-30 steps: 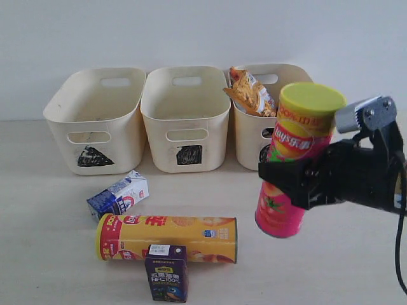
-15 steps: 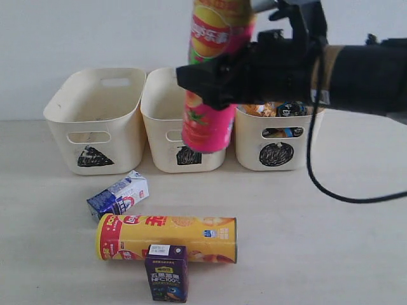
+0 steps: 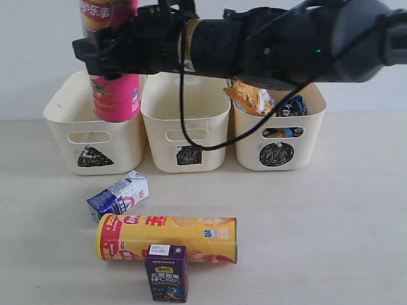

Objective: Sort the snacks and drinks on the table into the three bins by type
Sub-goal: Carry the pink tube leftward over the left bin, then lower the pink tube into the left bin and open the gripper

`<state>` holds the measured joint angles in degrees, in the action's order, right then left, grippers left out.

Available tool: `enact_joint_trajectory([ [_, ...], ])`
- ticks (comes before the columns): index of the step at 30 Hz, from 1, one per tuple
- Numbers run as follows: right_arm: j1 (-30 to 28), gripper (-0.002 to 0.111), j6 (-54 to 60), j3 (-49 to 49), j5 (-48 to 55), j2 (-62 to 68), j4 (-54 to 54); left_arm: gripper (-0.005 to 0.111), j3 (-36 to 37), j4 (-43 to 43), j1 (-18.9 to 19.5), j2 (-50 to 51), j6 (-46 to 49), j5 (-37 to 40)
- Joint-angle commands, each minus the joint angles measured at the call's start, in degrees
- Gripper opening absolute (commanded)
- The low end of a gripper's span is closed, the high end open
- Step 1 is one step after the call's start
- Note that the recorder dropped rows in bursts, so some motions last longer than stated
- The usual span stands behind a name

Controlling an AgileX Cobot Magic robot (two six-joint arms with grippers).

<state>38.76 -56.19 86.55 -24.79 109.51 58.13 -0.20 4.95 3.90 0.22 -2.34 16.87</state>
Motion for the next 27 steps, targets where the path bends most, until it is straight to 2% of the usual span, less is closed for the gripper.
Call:
enact_joint_trajectory([
  [1,1.2,0.000,-0.5,9.9,2.6,7.0,0.0,0.004,0.2,0.2,0.0,-0.2,0.2,0.1],
  [4,1.2,0.000,-0.5,20.3,4.9,14.4,0.0,0.004,0.2,0.2,0.0,-0.2,0.2,0.1],
  [11,1.2,0.000,-0.4,32.9,7.9,23.9,0.0,0.004,0.2,0.2,0.0,-0.2,0.2,0.1],
  [15,1.1,0.000,-0.3,43.3,11.7,31.6,0.0,0.004,0.2,0.2,0.0,-0.2,0.2,0.1],
  [21,1.1,0.000,-0.2,49.0,13.5,37.7,0.0,0.004,0.2,0.2,0.0,-0.2,0.2,0.1],
  [23,1.1,0.006,-0.2,49.0,14.1,38.1,0.0,0.004,0.2,0.2,0.0,-0.2,0.2,0.1],
  [27,1.1,0.039,-0.1,49.0,14.4,38.4,0.0,0.004,0.2,0.2,0.0,-0.2,0.2,0.1],
])
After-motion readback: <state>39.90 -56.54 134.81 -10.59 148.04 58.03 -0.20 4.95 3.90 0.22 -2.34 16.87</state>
